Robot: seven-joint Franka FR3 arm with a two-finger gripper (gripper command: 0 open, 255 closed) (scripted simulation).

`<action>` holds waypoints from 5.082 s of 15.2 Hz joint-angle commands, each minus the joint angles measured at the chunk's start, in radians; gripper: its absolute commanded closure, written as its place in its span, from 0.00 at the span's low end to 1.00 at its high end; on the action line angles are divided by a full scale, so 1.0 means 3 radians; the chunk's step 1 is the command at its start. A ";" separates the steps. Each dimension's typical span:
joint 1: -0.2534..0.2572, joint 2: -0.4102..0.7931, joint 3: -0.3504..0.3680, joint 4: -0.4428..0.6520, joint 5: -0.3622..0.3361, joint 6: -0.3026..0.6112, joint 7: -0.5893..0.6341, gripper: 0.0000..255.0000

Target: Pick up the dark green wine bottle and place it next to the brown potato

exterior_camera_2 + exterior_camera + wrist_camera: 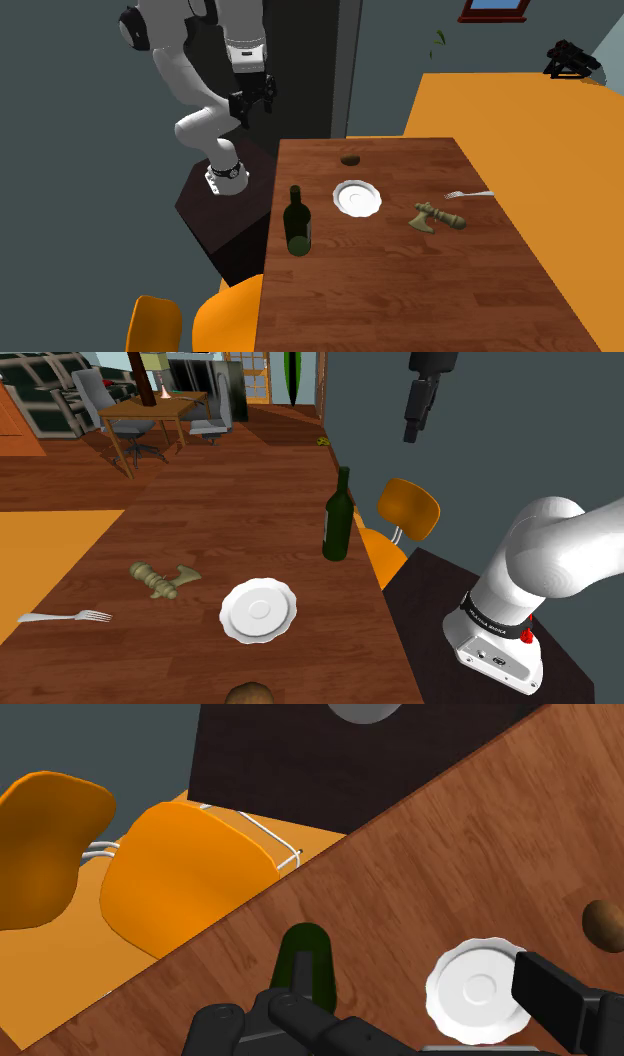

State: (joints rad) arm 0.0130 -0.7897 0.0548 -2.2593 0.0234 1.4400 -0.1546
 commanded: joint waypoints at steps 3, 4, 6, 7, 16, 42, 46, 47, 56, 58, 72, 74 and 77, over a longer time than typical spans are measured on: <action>-0.0012 0.0158 -0.0001 -0.0051 -0.0024 0.0215 -0.0015 0.00; -0.0017 0.0242 -0.0002 -0.0069 -0.0037 0.0321 -0.0021 0.00; -0.0030 0.0421 -0.0002 -0.0092 -0.0062 0.0530 -0.0031 0.00; -0.0037 0.0516 -0.0003 -0.0096 -0.0074 0.0632 -0.0036 0.00; -0.0100 0.1477 -0.0004 0.0074 -0.0202 0.1453 -0.0047 0.00; -0.0114 0.1666 -0.0011 -0.0160 -0.0230 0.1879 -0.0039 1.00; -0.0113 0.1630 -0.0012 -0.0057 -0.0226 0.1741 -0.0048 1.00; -0.0113 0.1620 -0.0013 -0.0022 -0.0225 0.1695 -0.0050 1.00; -0.0113 0.1562 -0.0015 0.0329 -0.0217 0.1287 -0.0072 1.00; -0.0113 0.1557 -0.0016 0.0414 -0.0216 0.1197 -0.0077 1.00; 0.0010 0.1551 0.0201 0.0858 -0.0138 0.0735 0.0224 1.00; 0.0072 0.1560 0.0311 0.0875 -0.0101 0.0723 0.0386 1.00; 0.0164 0.1602 0.0476 0.0928 -0.0051 0.0706 0.0633 1.00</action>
State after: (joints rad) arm 0.0523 -0.3010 0.1814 -1.9739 0.0012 1.6530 0.0097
